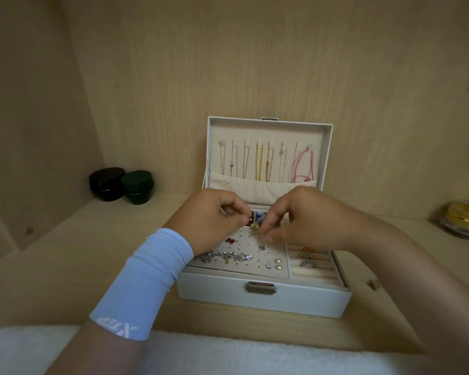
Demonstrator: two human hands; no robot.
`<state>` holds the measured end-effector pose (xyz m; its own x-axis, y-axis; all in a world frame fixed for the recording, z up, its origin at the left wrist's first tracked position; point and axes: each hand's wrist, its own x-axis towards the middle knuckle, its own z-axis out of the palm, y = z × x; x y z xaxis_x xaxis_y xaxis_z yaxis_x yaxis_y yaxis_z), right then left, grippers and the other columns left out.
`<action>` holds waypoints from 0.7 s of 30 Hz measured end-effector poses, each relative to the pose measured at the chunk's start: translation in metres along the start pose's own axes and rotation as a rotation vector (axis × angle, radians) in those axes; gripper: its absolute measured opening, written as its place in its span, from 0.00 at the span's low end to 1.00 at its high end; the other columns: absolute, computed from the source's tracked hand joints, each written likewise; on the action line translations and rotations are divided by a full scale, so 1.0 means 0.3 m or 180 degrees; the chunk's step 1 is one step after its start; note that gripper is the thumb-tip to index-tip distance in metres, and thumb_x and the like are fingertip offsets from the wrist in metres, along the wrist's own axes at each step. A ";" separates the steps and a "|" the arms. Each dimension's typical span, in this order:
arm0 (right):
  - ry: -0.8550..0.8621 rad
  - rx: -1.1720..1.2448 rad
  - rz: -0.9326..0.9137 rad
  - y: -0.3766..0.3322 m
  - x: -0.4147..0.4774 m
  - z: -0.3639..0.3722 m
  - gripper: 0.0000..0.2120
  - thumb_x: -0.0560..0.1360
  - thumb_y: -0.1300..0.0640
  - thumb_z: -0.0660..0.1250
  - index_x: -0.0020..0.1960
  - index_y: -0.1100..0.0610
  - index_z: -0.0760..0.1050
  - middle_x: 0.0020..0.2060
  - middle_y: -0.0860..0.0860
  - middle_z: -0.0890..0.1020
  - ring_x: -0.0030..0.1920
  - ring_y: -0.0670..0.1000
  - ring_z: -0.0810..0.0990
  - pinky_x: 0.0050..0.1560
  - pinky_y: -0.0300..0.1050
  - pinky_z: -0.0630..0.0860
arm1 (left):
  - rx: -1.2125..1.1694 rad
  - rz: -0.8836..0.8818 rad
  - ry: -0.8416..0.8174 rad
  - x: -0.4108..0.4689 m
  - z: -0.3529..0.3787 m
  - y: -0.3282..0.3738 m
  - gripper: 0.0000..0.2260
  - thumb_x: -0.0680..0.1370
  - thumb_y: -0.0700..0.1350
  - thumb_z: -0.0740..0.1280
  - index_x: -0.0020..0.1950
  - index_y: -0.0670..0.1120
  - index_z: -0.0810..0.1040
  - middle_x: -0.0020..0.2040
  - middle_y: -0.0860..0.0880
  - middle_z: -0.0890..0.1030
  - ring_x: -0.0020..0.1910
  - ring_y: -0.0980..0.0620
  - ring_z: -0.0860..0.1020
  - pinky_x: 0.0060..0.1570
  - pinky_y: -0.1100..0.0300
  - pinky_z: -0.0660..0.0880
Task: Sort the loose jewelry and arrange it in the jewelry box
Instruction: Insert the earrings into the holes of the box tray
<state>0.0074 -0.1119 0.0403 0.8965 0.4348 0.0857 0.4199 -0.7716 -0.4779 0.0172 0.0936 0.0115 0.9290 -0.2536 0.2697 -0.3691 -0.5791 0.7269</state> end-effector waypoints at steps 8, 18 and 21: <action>-0.0240 -0.0783 -0.0013 -0.014 0.004 0.032 0.03 0.75 0.49 0.72 0.47 0.44 0.84 0.44 0.39 0.83 0.47 0.40 0.79 0.49 0.40 0.76 | 0.0146 0.0083 -0.0069 -0.004 -0.001 -0.008 0.05 0.75 0.46 0.72 0.45 0.57 0.84 0.40 0.60 0.82 0.40 0.65 0.78 0.46 0.65 0.75; -0.0126 -0.0486 -0.0223 -0.003 -0.001 0.018 0.05 0.75 0.48 0.72 0.51 0.42 0.84 0.43 0.37 0.82 0.44 0.35 0.78 0.44 0.32 0.72 | 0.0050 0.0088 -0.0095 -0.018 -0.004 -0.011 0.06 0.75 0.45 0.73 0.45 0.57 0.84 0.40 0.59 0.83 0.40 0.63 0.80 0.45 0.69 0.76; -0.0342 -0.0414 -0.0241 -0.013 0.003 0.028 0.08 0.71 0.47 0.77 0.50 0.40 0.85 0.43 0.38 0.83 0.43 0.37 0.79 0.46 0.38 0.77 | 0.0153 0.0146 -0.0097 -0.018 -0.002 -0.015 0.06 0.75 0.46 0.73 0.44 0.59 0.83 0.39 0.60 0.82 0.40 0.63 0.79 0.46 0.66 0.76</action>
<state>0.0054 -0.1045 0.0349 0.8442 0.5356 0.0200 0.5066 -0.7853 -0.3559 0.0138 0.0979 0.0071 0.9101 -0.3037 0.2820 -0.4128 -0.6028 0.6828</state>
